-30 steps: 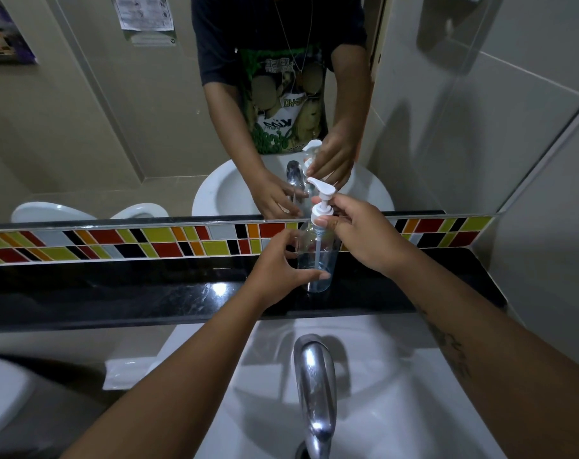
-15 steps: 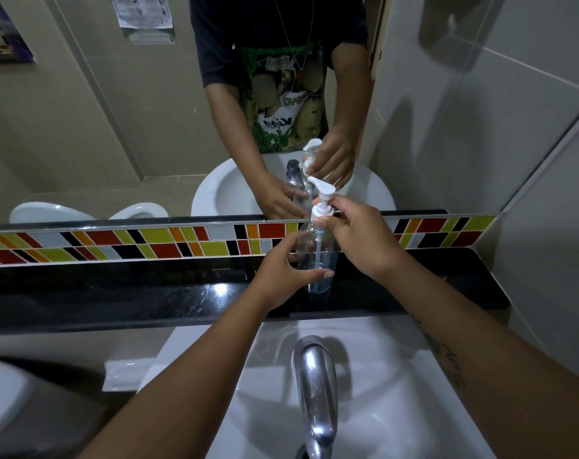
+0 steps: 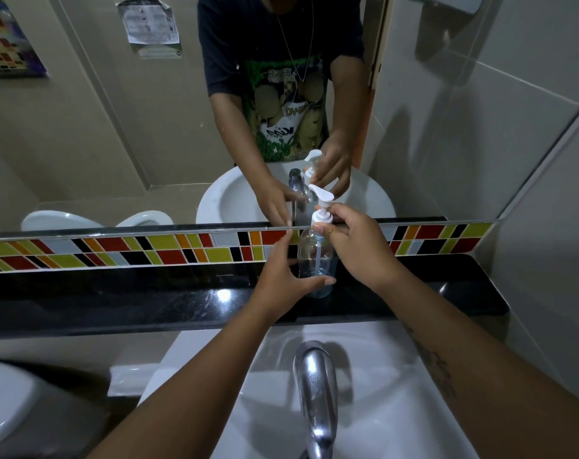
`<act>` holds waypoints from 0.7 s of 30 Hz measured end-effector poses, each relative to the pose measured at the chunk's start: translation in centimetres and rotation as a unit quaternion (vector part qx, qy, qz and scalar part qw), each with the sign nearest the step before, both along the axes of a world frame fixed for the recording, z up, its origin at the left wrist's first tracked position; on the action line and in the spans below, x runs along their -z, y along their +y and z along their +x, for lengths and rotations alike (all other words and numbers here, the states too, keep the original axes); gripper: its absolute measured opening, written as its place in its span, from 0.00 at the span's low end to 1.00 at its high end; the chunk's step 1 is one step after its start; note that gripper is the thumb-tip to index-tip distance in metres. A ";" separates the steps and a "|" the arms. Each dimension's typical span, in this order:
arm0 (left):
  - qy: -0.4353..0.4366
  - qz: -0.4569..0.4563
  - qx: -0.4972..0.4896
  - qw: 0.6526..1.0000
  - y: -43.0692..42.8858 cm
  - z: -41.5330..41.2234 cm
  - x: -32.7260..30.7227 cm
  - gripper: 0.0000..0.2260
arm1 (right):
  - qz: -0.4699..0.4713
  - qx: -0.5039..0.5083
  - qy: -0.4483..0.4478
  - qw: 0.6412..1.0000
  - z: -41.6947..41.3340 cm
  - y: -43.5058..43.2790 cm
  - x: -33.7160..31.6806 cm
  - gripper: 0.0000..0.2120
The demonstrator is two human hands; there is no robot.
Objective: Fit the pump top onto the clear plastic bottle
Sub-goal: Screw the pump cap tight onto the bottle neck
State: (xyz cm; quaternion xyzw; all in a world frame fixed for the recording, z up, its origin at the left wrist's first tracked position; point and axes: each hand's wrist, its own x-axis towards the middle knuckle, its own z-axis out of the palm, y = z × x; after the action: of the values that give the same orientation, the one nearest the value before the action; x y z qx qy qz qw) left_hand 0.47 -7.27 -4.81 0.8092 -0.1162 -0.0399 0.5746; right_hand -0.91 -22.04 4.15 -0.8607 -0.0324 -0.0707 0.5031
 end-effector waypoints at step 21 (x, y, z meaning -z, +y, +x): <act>-0.038 -0.014 -0.028 0.999 0.1 0.0 -1.6 0.31 | -0.021 0.061 -0.085 0.994 0.7 0.3 -2.9 0.15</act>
State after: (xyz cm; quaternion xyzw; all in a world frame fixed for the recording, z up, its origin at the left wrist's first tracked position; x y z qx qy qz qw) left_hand 0.47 -7.19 -3.17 0.8046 -0.1164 0.0086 0.5822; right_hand -0.23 -21.77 7.09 -0.8625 -0.0244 -0.1735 0.4747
